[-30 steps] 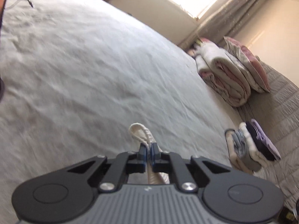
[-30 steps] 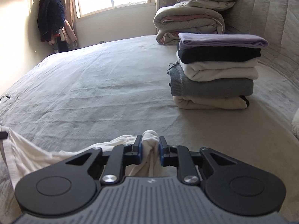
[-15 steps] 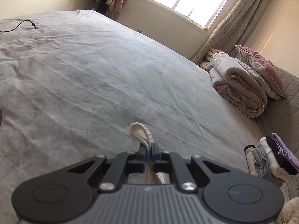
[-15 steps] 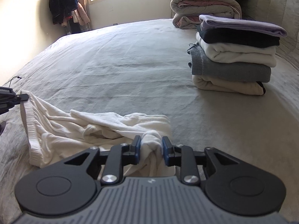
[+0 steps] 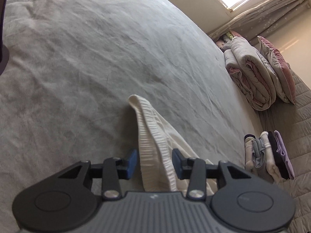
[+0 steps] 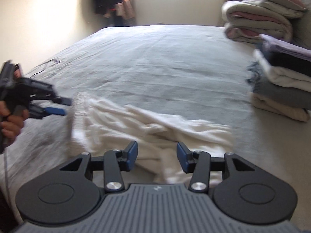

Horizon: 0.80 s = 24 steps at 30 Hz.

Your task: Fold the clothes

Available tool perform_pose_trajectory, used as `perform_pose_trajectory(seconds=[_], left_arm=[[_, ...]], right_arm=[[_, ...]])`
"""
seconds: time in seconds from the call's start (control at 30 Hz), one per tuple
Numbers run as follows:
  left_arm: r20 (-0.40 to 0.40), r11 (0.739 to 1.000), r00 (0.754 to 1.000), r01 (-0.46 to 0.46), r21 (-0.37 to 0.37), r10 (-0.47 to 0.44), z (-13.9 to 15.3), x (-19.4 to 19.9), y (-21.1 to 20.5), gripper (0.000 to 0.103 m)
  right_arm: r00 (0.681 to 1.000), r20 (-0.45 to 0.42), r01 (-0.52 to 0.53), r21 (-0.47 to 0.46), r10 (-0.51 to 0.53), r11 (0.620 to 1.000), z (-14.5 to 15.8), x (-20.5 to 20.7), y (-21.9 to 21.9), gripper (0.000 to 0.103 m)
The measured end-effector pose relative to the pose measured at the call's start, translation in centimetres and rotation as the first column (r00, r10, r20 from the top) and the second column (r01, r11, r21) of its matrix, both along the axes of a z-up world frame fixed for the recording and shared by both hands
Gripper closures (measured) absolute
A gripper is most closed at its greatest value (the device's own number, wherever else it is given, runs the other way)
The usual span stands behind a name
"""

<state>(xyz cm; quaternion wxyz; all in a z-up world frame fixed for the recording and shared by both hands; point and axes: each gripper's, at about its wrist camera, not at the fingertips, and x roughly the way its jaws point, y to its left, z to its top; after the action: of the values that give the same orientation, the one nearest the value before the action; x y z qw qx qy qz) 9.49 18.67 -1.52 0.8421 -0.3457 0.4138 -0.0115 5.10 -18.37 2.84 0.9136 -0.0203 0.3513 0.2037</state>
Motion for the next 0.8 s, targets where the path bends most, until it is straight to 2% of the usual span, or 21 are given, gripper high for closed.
perform_pose_trajectory(seconds=[0.17,0.4,0.5,0.67,0.7,0.73,0.8], left_arm=[[-0.007,1.0,1.0,-0.014,-0.017,0.013,-1.1,0.6,0.3,0.062],[-0.048,0.992,0.999,-0.023,-0.127,0.017,-2.6,2.6,0.1,0.061],[-0.05,0.993,0.999,-0.016,-0.117,0.01,-2.6,3.2,-0.4,0.061],[-0.049,0.998,0.999,0.019,-0.052,-0.021,-2.1,3.6,-0.9,0.066],[-0.048,0.999,0.998,0.025,-0.038,-0.027,-2.1,3.6,-0.9,0.068],[-0.048,0.999,0.998,0.028,-0.022,-0.029,-2.0,3.6,-0.9,0.07],[-0.047,1.0,0.998,0.028,0.004,-0.028,-2.0,3.7,-0.8,0.077]], right_arm=[[0.993,-0.014,-0.121,-0.034,0.121,0.992,-1.0,-0.5,4.2,0.055],[0.958,-0.041,-0.287,-0.079,0.285,0.955,-2.3,-1.2,10.1,0.055],[0.937,-0.055,-0.348,-0.101,0.344,0.932,-2.9,-1.4,12.4,0.055],[0.947,-0.063,-0.322,-0.152,0.316,0.934,-4.5,-0.5,14.0,0.055],[0.949,-0.061,-0.315,-0.151,0.309,0.937,-4.7,-0.4,14.1,0.057],[0.951,-0.06,-0.309,-0.15,0.303,0.939,-4.8,-0.3,14.3,0.066],[0.953,-0.061,-0.303,-0.147,0.297,0.942,-4.7,-0.3,14.6,0.076]])
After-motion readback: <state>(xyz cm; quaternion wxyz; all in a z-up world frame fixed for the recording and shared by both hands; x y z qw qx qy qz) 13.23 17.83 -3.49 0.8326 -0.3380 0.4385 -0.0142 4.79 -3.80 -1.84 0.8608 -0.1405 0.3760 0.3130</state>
